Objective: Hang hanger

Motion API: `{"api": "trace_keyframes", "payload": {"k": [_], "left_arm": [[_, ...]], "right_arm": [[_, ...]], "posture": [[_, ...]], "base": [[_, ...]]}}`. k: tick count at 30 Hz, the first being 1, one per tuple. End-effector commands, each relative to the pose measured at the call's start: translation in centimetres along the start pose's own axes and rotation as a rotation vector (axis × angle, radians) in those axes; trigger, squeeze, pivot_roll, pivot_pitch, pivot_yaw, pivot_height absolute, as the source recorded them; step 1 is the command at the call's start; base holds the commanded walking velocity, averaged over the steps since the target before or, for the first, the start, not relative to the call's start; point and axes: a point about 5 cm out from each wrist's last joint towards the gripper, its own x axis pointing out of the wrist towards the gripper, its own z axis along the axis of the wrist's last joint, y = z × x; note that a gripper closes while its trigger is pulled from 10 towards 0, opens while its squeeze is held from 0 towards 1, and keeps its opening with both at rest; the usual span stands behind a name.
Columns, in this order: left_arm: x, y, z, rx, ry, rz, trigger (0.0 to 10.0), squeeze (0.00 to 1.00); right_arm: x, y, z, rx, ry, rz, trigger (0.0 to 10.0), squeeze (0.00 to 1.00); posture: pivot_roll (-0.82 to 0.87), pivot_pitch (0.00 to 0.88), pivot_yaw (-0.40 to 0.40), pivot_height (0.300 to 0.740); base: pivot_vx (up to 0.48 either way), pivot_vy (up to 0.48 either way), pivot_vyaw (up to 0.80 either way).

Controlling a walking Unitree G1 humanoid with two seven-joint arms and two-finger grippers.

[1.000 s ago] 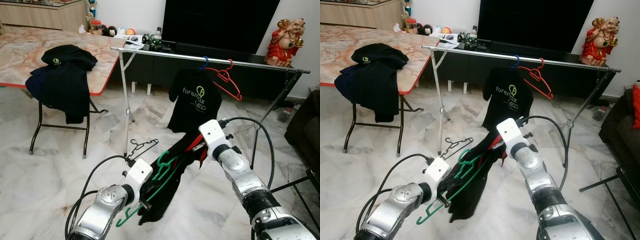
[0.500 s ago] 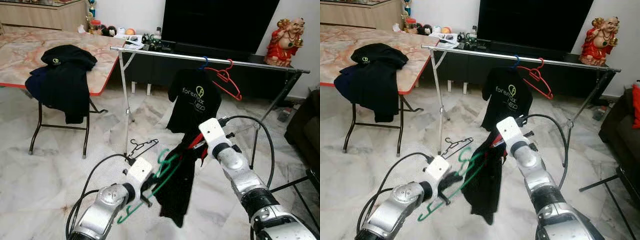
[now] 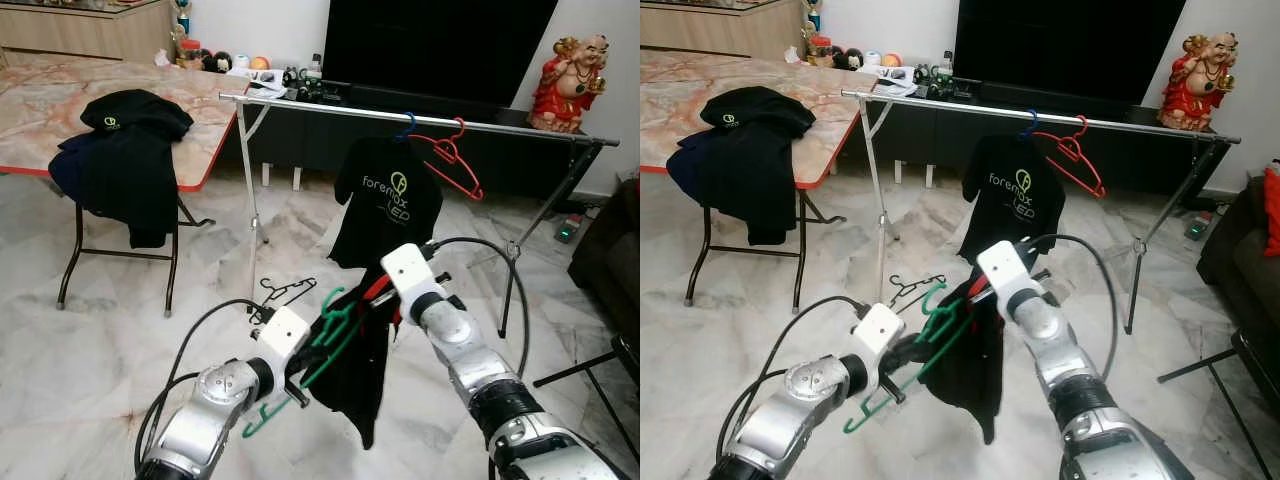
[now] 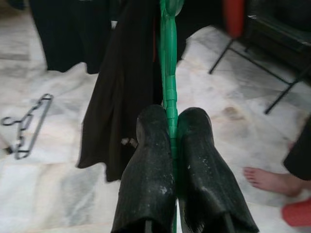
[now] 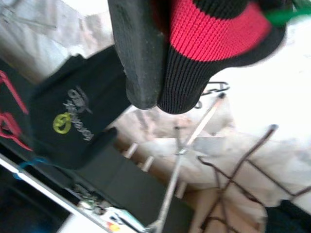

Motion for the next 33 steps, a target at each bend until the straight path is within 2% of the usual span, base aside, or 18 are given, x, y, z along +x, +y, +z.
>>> {"api": "trace_keyframes", "payload": {"k": [1, 3, 4, 7, 8, 9, 11, 12, 13, 14, 17, 18, 19, 20, 21, 26, 30, 33], "left_arm": [[0.2, -0.4, 0.9, 0.019, -0.04, -0.015, 10.0, 0.0], [0.2, -0.3, 0.9, 0.02, -0.039, -0.012, 10.0, 0.0], [0.3, -0.3, 0.8, 0.02, -0.036, -0.006, 10.0, 0.0], [0.4, -0.3, 0.9, 0.017, -0.036, -0.005, 10.0, 0.0], [0.5, -0.3, 0.9, 0.011, -0.038, -0.004, 10.0, 0.0], [0.5, -0.3, 0.9, 0.011, -0.038, -0.004, 10.0, 0.0], [0.6, -0.4, 0.9, 0.007, -0.04, -0.006, 10.0, 0.0], [0.6, -0.4, 0.9, 0.007, -0.04, -0.006, 10.0, 0.0], [0.6, -0.4, 0.9, 0.006, -0.039, -0.005, 10.0, 0.0], [0.6, -0.4, 0.9, 0.007, -0.038, -0.004, 10.0, 0.0], [0.6, -0.1, 0.5, 0.008, -0.015, 0.024, 10.0, 0.0], [0.6, -0.1, 0.5, 0.008, -0.015, 0.024, 10.0, 0.0], [0.6, -0.1, 0.5, 0.011, -0.011, 0.023, 10.0, 0.0], [0.6, -0.2, 0.3, 0.011, -0.007, 0.019, 10.0, 0.0], [0.6, -0.2, 0.3, 0.01, -0.005, 0.017, 10.0, 0.0], [0.4, -0.2, 0.1, 0.012, 0.005, 0.013, 10.0, 0.0], [0.4, -0.2, 0.0, 0.013, 0.007, 0.013, 10.0, 0.0], [0.3, -0.3, -0.3, 0.021, 0.03, 0.004, 10.0, 0.0]], "right_arm": [[0.0, 0.2, 1.0, -0.002, -0.055, 0.038, 10.0, 0.0], [0.1, 0.7, 1.2, 0.005, -0.065, 0.073, 10.0, 0.0], [0.0, 1.6, 1.5, 0.0, -0.086, 0.147, 10.0, 0.0], [-0.3, 3.0, 2.1, -0.002, -0.147, 0.254, 10.0, 0.0], [-0.8, 4.4, 2.7, 0.016, -0.207, 0.373, 10.0, 0.0], [-0.8, 4.4, 2.7, 0.016, -0.207, 0.373, 10.0, 0.0], [-1.6, 5.6, 3.2, 0.017, -0.266, 0.491, 10.0, 0.0], [-1.6, 5.6, 3.2, 0.017, -0.266, 0.491, 10.0, 0.0], [-2.2, 6.4, 3.4, -0.004, -0.295, 0.563, 10.0, 0.0], [-2.3, 6.5, 3.4, -0.015, -0.296, 0.579, 10.0, 0.0], [-1.5, 5.4, 2.7, -0.008, -0.22, 0.46, 10.0, 0.0], [-1.5, 5.4, 2.7, -0.008, -0.22, 0.46, 10.0, 0.0], [-1.2, 4.9, 2.5, -0.002, -0.199, 0.41, 10.0, 0.0], [-0.6, 3.4, 1.9, 0.022, -0.134, 0.288, 10.0, 0.0], [-0.4, 2.7, 1.6, 0.032, -0.099, 0.232, 10.0, 0.0], [-0.3, -0.1, 0.7, 0.082, -0.012, 0.056, 10.0, 0.0], [-0.4, -0.5, 0.6, 0.089, -0.005, 0.03, 10.0, 0.0], [-0.3, -1.0, 0.4, 0.1, 0.003, -0.055, 10.0, 0.0]], "posture": [[0.14, 0.0, -0.118, 0.74], [0.14, 0.0, -0.119, 0.74], [0.14, 0.0, -0.12, 0.74], [0.14, 0.0, -0.12, 0.74], [0.14, 0.0, -0.12, 0.74], [0.14, 0.0, -0.12, 0.74], [0.13, 0.0, -0.119, 0.74], [0.13, 0.0, -0.119, 0.74], [0.13, 0.0, -0.119, 0.74], [0.13, 0.0, -0.119, 0.74], [0.13, 0.0, -0.119, 0.74], [0.13, 0.0, -0.119, 0.74], [0.13, 0.0, -0.12, 0.74], [0.14, 0.0, -0.121, 0.74], [0.14, 0.0, -0.121, 0.74], [0.14, 0.0, -0.122, 0.74], [0.14, 0.0, -0.122, 0.74], [0.14, 0.0, -0.119, 0.74]], "base": [[0.0, 0.0, 0.0], [0.0, 0.0, 0.0], [0.0, 0.0, 0.0], [0.0, 0.0, 0.0], [0.0, 0.0, 0.0], [0.0, 0.0, 0.0], [0.0, 0.0, 0.0], [0.0, 0.0, 0.0], [0.0, 0.0, 0.0], [0.0, 0.0, 0.0], [0.0, 0.0, 0.0], [0.0, 0.0, 0.0], [0.0, 0.0, 0.0], [0.0, 0.0, 0.0], [0.0, 0.0, 0.0], [0.0, 0.0, 0.0], [0.0, 0.0, 0.0], [0.0, 0.0, 0.0]]}}
